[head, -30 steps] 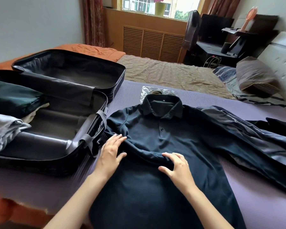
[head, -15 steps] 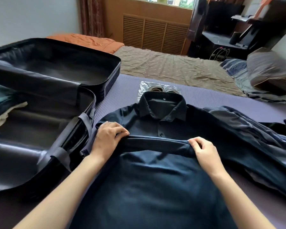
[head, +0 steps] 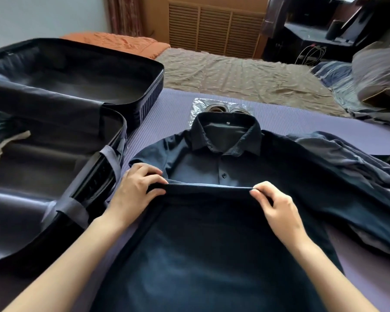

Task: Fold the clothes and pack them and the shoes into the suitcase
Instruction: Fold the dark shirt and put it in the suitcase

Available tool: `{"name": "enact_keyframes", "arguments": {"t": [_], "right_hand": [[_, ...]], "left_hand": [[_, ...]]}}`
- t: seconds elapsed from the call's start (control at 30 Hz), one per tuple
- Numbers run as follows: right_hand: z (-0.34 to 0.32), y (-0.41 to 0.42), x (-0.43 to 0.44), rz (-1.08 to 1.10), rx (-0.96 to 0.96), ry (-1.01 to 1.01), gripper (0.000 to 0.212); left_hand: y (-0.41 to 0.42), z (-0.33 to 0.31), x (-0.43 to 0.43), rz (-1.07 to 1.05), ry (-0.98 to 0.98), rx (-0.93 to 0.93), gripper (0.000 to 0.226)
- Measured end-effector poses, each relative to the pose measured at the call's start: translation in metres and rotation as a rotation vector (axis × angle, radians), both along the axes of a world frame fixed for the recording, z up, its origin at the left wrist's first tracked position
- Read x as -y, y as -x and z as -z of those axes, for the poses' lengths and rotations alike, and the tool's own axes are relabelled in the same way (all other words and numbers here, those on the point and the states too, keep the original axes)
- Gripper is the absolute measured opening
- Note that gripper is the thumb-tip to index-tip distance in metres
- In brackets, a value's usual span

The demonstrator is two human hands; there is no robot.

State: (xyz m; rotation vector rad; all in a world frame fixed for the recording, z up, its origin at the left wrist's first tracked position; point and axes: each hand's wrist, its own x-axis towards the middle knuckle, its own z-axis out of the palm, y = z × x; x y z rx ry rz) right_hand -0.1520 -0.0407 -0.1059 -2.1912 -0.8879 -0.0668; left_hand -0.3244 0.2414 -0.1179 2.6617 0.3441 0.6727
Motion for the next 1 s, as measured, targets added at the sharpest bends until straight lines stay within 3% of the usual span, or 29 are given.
{"name": "enact_keyframes", "arguments": {"t": [0.1,0.2,0.27,0.4,0.5,0.63,0.7,0.83,0.9,1.0], "right_hand": [[-0.023,-0.011,-0.003,0.070,-0.025,0.004,0.011],[-0.047,-0.036,-0.011,-0.014,-0.156,-0.077,0.012],[-0.062,-0.054,-0.017,-0.087,-0.210,-0.002,0.016],[-0.071,-0.089,-0.027,0.082,0.059,0.451,0.026],[-0.049,-0.101,-0.031,0.083,0.221,0.695,0.038],[-0.013,-0.096,-0.030,-0.001,0.434,0.619,0.043],[0.004,-0.088,-0.027,-0.010,0.491,0.540,0.042],[0.028,-0.066,-0.021,-0.043,0.314,0.414,0.034],[0.031,-0.061,-0.017,-0.030,0.256,0.444,0.041],[0.030,-0.063,-0.009,-0.048,0.197,0.558,0.052]], "left_hand": [[-0.017,-0.014,-0.004,-0.013,0.006,0.116,0.023],[-0.040,-0.037,-0.011,-0.065,0.265,0.240,0.017],[-0.059,-0.050,-0.019,-0.135,0.341,0.210,0.017],[-0.091,-0.056,-0.038,-0.171,0.105,-0.146,0.030],[-0.098,-0.043,-0.056,-0.205,0.068,-0.354,0.042],[-0.090,-0.033,-0.072,-0.183,0.162,-0.517,0.036],[-0.091,-0.034,-0.071,-0.168,0.165,-0.460,0.039],[-0.105,-0.046,-0.070,-0.223,0.109,-0.277,0.042],[-0.112,-0.051,-0.074,-0.213,0.016,-0.370,0.051],[-0.119,-0.056,-0.080,-0.173,-0.313,-0.548,0.064]]}}
